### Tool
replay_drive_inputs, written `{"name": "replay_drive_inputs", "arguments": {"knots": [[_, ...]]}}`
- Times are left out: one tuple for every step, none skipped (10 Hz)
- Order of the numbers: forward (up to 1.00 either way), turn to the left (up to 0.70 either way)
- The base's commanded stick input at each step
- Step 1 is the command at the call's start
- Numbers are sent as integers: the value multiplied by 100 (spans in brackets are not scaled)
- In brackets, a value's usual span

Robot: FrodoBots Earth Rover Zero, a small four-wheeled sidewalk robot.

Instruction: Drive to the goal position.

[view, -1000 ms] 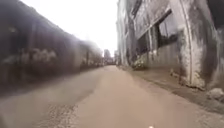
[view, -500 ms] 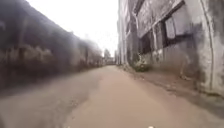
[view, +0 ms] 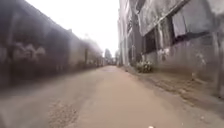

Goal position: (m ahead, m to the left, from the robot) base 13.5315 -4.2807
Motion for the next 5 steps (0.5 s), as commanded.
{"name": "replay_drive_inputs", "arguments": {"knots": [[100, 0], [100, 0], [100, 0], [100, 0], [100, 0]]}}
